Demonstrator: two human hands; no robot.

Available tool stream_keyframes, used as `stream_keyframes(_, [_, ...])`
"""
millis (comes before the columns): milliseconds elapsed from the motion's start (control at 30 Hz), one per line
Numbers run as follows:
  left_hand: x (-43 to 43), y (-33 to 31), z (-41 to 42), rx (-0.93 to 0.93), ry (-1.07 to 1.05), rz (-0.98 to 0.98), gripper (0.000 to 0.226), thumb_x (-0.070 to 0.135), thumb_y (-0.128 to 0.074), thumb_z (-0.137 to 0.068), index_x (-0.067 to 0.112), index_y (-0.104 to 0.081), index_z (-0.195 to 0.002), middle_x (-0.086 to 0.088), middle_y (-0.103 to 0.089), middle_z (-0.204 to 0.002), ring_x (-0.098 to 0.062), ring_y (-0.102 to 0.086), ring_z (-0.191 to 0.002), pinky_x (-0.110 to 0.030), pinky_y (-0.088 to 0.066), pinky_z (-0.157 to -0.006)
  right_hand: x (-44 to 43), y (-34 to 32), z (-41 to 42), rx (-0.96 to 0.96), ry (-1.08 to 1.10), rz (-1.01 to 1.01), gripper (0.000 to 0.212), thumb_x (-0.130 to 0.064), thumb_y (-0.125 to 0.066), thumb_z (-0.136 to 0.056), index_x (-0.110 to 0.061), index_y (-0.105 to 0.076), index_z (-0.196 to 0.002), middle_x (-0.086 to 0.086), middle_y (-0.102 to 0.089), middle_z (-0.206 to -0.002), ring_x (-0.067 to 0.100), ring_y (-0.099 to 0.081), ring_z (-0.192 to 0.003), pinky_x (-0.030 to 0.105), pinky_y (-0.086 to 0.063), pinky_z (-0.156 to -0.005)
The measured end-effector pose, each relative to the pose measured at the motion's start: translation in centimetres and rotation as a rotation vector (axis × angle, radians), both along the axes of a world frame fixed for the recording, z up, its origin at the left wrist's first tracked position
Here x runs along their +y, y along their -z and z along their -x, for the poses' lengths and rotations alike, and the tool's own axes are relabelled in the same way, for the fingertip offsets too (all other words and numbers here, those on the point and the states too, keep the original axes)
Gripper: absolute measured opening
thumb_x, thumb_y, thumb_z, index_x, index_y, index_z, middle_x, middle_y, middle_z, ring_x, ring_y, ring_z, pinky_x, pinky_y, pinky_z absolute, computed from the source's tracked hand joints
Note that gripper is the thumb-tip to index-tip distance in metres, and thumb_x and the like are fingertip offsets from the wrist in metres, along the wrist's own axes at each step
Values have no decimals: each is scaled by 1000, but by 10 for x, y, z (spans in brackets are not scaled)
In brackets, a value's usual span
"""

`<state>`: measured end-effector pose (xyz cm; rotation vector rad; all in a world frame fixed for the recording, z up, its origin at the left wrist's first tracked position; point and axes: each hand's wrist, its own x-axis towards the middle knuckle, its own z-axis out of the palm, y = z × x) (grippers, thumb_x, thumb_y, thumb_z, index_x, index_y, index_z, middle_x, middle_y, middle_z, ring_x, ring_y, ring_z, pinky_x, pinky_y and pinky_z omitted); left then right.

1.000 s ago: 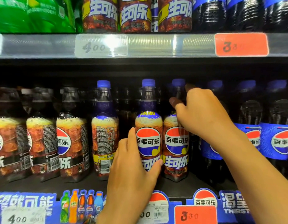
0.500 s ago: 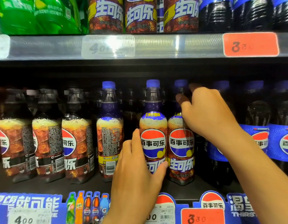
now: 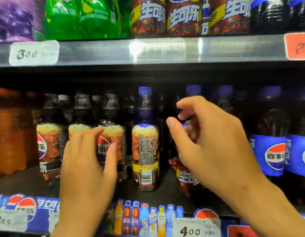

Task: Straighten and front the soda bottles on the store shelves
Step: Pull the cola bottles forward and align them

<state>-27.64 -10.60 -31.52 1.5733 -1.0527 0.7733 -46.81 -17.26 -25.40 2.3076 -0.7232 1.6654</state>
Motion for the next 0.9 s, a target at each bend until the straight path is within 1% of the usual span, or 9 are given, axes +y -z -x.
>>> stream_keyframes(167, [-1,-41,-30,-81,-17,-38,43,28,-59,-90,8,-50,-126,-10,-55,-118,-26,-51,-110,-30,-37,-87,-13,-24,-66,39,126,-75,55,-55,-56,-87,-12,-48,-120,4,-57,-93,27,-57,-87,30,-34,-62])
stream_keyframes(267, [-7,-57,-37,-87,1,-123,26,36,-59,-89,16,-44,-96,0,-49,-86,-23,-49,-84,-27,-25,-60,-27,-26,-90,69,223,-140,61,-64,-56,-82,-10,-52,-110,3,-50,-80,30,-55,-79,28,-31,-56])
stream_keyframes(333, [-9,-61,-38,-41,43,-191,32,39,-61,-87,20,-35,-86,4,-44,-79,-22,-47,-78,-29,-24,-58,-34,-20,-101,104,295,-190,76,-70,-53,-79,-7,-51,-121,11,-60,-102,33,-59,-89,28,-33,-59])
stream_keyframes(433, [-12,-62,-43,-30,72,-256,33,42,-64,-86,17,-42,-92,-3,-55,-88,-29,-57,-88,-32,-36,-64,-37,-12,-109,98,305,-269,92,-71,-56,-76,-4,-37,-136,16,-57,-122,35,-58,-103,29,-35,-65])
stream_keyframes(500, [-12,-64,-45,-43,88,-267,40,46,-66,-83,14,-51,-103,-5,-60,-97,-28,-58,-94,-33,-41,-69,-38,-13,-108,71,243,-334,82,-63,-62,-77,-6,-41,-132,14,-60,-112,33,-60,-97,28,-38,-65])
stream_keyframes(600, [-11,-71,-46,-52,87,-281,54,55,-69,-77,12,-54,-106,-8,-59,-103,-26,-56,-98,-31,-38,-70,-36,-17,-99,97,183,-396,47,-51,-64,-81,-7,-53,-96,-1,-51,-72,21,-52,-67,27,-33,-53])
stream_keyframes(667, [-9,-76,-48,-49,92,-309,59,57,-66,-78,12,-55,-114,-8,-60,-109,-26,-56,-102,-29,-36,-71,-32,-21,-95,104,164,-402,43,-50,-63,-82,-11,-49,-83,-5,-45,-65,12,-44,-57,25,-26,-44])
stream_keyframes(767, [-8,-81,-49,-34,117,-331,66,53,-67,-80,12,-50,-129,-7,-61,-121,-25,-57,-109,-27,-37,-73,-29,-23,-97,157,163,-367,56,-64,-61,-77,-10,-52,-85,-1,-51,-68,18,-51,-62,27,-32,-45])
stream_keyframes(900, [-9,-81,-44,-22,98,-330,66,50,-70,-78,12,-51,-129,-7,-62,-119,-24,-58,-107,-27,-38,-73,-27,-32,-94,275,190,-351,66,-56,-69,-76,-8,-47,-116,10,-57,-106,28,-58,-94,30,-41,-66])
